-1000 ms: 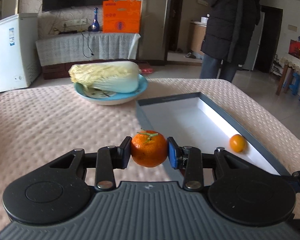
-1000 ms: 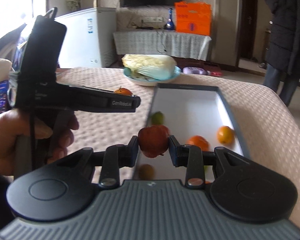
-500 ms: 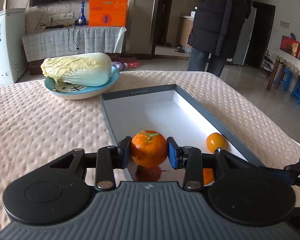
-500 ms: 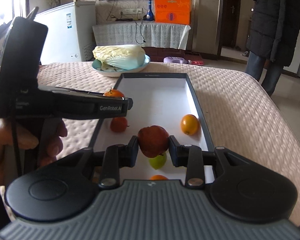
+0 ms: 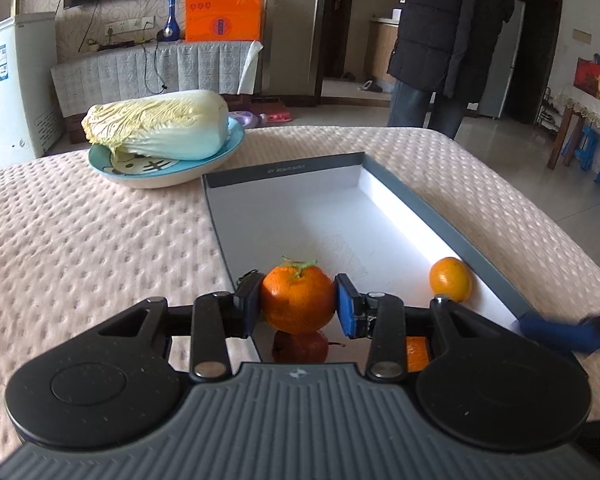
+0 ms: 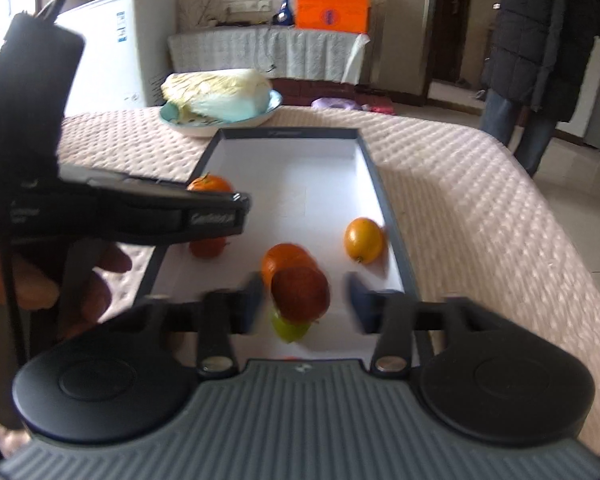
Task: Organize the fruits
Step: 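Open both grippers over the box to drop the tangerine and red fruit, then withdraw both open grippers away from the filled box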
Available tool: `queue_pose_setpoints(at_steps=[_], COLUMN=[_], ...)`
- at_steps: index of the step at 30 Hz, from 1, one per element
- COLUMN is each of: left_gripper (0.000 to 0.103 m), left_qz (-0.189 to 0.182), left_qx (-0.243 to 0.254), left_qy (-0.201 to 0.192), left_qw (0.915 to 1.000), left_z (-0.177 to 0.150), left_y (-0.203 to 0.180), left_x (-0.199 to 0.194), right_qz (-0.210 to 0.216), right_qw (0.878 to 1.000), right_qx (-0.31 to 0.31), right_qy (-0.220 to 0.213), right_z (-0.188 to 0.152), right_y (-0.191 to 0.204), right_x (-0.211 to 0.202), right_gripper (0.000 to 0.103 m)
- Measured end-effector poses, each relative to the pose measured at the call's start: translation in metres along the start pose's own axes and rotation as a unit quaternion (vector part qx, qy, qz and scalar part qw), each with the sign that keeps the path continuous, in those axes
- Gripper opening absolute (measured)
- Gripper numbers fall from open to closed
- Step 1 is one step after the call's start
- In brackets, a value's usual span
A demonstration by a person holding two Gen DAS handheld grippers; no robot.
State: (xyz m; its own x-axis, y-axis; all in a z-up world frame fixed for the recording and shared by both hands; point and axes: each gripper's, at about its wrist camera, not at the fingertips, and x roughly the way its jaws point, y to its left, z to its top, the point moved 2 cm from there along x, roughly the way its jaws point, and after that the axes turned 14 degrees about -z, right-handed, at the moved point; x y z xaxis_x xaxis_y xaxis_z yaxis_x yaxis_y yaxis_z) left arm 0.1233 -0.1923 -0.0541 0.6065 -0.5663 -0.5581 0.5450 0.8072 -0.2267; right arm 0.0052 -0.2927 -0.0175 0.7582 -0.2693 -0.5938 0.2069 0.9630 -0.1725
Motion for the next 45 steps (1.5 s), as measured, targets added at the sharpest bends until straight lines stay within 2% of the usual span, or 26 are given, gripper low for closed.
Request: queue_pose_setpoints(at_steps=[1, 10, 13, 18, 21, 23, 27, 30, 33, 35, 36, 45], left_gripper=[0.044, 0.045, 0.064, 0.068, 0.068, 0.068, 0.068, 0.071, 0.072, 0.081, 0.082, 0.083], left_qz=[-0.002, -0.012, 0.018, 0.035, 0.065, 0.073, 0.088, 0.086, 0.065, 0.056, 0.050, 0.026], left_qx=[-0.001, 0.013, 0.000, -0.013, -0.016, -0.023, -0.010, -0.012, -0.005, 0.015, 0.023, 0.070], left_qy=[0.000, -0.012, -0.019, -0.025, -0.026, -0.024, -0.023, -0.022, -0.037, -0.039, -0.041, -0.017], left_qw=[1.0000, 0.9998, 0.9996, 0.9990, 0.9974, 0.9968, 0.9958, 0.9960, 0.9972, 0.9976, 0.9977, 0.9970], left_z=[0.000, -0.006, -0.011, -0.022, -0.031, -0.039, -0.055, -0.069, -0.081, -0.090, -0.095, -0.114], left_y=[0.001, -0.003, -0.005, -0.004, -0.002, -0.001, -0.006, -0.011, -0.027, -0.041, -0.049, -0.092], left_x=[0.000, -0.025, -0.044, -0.074, -0.091, -0.104, -0.131, -0.151, -0.171, -0.179, -0.183, -0.177], right_qz=[-0.004, -0.004, -0.005, -0.011, -0.007, -0.003, 0.001, 0.004, 0.006, 0.006, 0.003, -0.010], right_qw=[1.000, 0.999, 0.998, 0.998, 0.996, 0.994, 0.994, 0.995, 0.995, 0.996, 0.996, 0.997], right_qx=[0.005, 0.017, 0.025, 0.032, 0.067, 0.088, 0.089, 0.083, 0.090, 0.091, 0.091, 0.077], right_qy=[-0.006, -0.050, -0.053, -0.052, -0.050, -0.058, -0.058, -0.046, -0.034, -0.024, -0.020, -0.007], right_z=[0.001, -0.001, -0.006, -0.020, -0.027, -0.030, -0.036, -0.041, -0.046, -0.050, -0.051, -0.060], right_y=[0.000, -0.003, -0.011, -0.028, -0.045, -0.055, -0.064, -0.072, -0.081, -0.086, -0.088, -0.093], right_x=[-0.002, -0.034, -0.052, -0.079, -0.092, -0.100, -0.103, -0.101, -0.099, -0.098, -0.097, -0.098], right_gripper=[0.083, 0.083, 0.083, 0.083, 0.083, 0.083, 0.083, 0.083, 0.083, 0.083, 0.083, 0.083])
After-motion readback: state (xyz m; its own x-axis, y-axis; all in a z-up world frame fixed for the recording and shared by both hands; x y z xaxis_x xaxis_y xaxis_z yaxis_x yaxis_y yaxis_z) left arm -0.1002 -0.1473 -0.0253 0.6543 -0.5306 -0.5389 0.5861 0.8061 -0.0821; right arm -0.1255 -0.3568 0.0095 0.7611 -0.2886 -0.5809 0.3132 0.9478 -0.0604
